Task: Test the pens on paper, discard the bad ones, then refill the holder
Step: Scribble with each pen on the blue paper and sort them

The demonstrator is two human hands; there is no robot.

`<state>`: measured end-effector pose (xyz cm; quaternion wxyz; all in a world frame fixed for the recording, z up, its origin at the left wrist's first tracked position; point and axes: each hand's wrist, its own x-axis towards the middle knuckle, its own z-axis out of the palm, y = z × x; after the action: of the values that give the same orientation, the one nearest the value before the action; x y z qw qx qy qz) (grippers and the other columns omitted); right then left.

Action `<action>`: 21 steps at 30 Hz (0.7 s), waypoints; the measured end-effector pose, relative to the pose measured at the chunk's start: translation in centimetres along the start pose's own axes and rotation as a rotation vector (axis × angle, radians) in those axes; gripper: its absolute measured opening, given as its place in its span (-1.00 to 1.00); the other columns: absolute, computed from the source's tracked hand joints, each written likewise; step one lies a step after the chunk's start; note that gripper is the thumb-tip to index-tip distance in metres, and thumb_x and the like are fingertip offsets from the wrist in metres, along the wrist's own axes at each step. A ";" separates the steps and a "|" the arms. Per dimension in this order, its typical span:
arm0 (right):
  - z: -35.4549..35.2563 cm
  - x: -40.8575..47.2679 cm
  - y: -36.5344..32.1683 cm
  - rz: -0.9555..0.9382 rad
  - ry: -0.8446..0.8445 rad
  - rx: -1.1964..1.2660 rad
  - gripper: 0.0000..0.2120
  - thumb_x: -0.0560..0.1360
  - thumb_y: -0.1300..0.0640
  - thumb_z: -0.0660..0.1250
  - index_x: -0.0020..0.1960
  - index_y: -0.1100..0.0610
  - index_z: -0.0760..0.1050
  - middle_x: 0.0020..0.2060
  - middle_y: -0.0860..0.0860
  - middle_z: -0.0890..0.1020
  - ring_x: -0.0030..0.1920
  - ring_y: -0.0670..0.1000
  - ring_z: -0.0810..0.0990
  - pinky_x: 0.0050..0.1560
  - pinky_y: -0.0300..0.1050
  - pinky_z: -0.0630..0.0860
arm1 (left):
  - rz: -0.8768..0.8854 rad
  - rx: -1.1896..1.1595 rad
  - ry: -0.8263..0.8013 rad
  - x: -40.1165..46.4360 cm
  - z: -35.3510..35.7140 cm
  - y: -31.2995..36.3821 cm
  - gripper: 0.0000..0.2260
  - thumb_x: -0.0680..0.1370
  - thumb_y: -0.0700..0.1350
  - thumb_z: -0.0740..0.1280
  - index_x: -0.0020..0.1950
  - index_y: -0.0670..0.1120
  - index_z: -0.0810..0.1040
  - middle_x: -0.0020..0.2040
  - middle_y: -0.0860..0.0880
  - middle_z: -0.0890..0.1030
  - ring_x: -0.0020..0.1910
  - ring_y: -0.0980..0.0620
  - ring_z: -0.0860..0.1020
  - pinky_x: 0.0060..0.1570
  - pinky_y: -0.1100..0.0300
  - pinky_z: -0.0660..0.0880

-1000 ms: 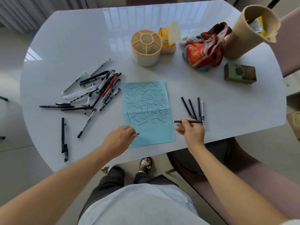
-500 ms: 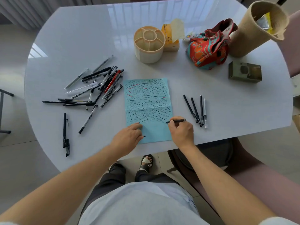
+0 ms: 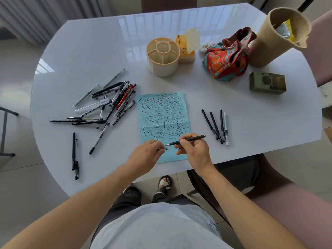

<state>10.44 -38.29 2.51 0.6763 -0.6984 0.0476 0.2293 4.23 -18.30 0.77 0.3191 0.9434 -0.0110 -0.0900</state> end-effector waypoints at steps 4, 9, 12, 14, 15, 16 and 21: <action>0.1 0.1 -0.4 -0.008 0.047 0.064 -0.94 0.57 0.25 0.35 -0.05 0.22 0.59 -0.22 0.25 0.71 -0.24 0.14 0.71 -0.20 -0.06 0.67 | -0.053 -0.030 0.003 0.0 -0.5 0.6 -0.81 0.66 0.03 0.21 0.12 0.01 0.58 -0.03 0.09 0.68 -0.04 0.02 0.61 -0.06 0.05 0.53; -0.1 0.4 -0.9 -0.003 0.047 0.143 -0.94 0.51 0.15 0.38 -0.09 0.14 0.61 -0.22 0.29 0.69 -0.27 0.15 0.70 -0.24 -0.09 0.65 | -0.107 -0.056 0.001 -0.3 -1.2 0.4 -0.83 0.66 0.03 0.22 0.11 0.01 0.57 -0.11 0.13 0.68 -0.14 0.06 0.62 -0.10 0.05 0.55; 0.7 0.3 -0.4 0.045 -0.063 0.100 -0.91 0.54 0.15 0.39 -0.12 0.06 0.65 -0.22 0.24 0.72 -0.25 0.15 0.72 -0.20 -0.09 0.67 | -0.055 -0.057 -0.019 -0.2 -1.4 1.0 -0.84 0.65 0.01 0.23 0.10 0.01 0.57 -0.14 0.12 0.66 -0.17 0.07 0.59 -0.13 0.04 0.54; 1.3 0.3 -0.1 0.071 -0.101 0.066 -0.92 0.59 0.16 0.39 -0.06 0.12 0.63 -0.23 0.22 0.72 -0.24 0.17 0.73 -0.16 -0.05 0.69 | -0.021 -0.054 -0.015 0.1 -1.5 1.4 -0.85 0.65 -0.03 0.25 0.08 -0.04 0.58 -0.15 0.08 0.65 -0.18 0.02 0.58 -0.14 0.00 0.53; 1.5 0.3 0.1 0.073 -0.100 0.043 -0.92 0.60 0.16 0.38 -0.03 0.16 0.62 -0.23 0.20 0.73 -0.25 0.17 0.73 -0.15 -0.04 0.69 | -0.015 -0.057 -0.007 0.1 -1.6 1.5 -0.85 0.65 -0.06 0.25 0.07 -0.06 0.59 -0.17 0.06 0.65 -0.19 0.00 0.58 -0.15 -0.02 0.53; 1.7 0.3 0.2 0.070 -0.097 0.019 -0.91 0.62 0.16 0.37 -0.01 0.18 0.60 -0.24 0.19 0.73 -0.26 0.16 0.72 -0.14 -0.03 0.69 | -0.015 -0.057 0.005 0.1 -1.6 1.6 -0.85 0.64 -0.08 0.26 0.05 -0.08 0.60 -0.19 0.05 0.65 -0.20 -0.02 0.58 -0.15 -0.03 0.53; 2.2 1.4 -0.4 0.071 -0.133 -0.129 -0.91 0.62 0.14 0.36 -0.02 0.15 0.58 -0.31 0.06 0.70 -0.32 0.06 0.67 -0.18 -0.05 0.68 | -0.045 -0.147 0.045 -0.1 -1.1 1.7 -0.86 0.63 -0.09 0.27 0.00 -0.08 0.61 -0.25 0.09 0.64 -0.26 0.04 0.59 -0.16 -0.02 0.54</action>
<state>11.24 -35.79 2.40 0.6228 -0.7218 0.0124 0.3015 4.42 -18.93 2.68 0.3854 0.9193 0.0242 -0.0765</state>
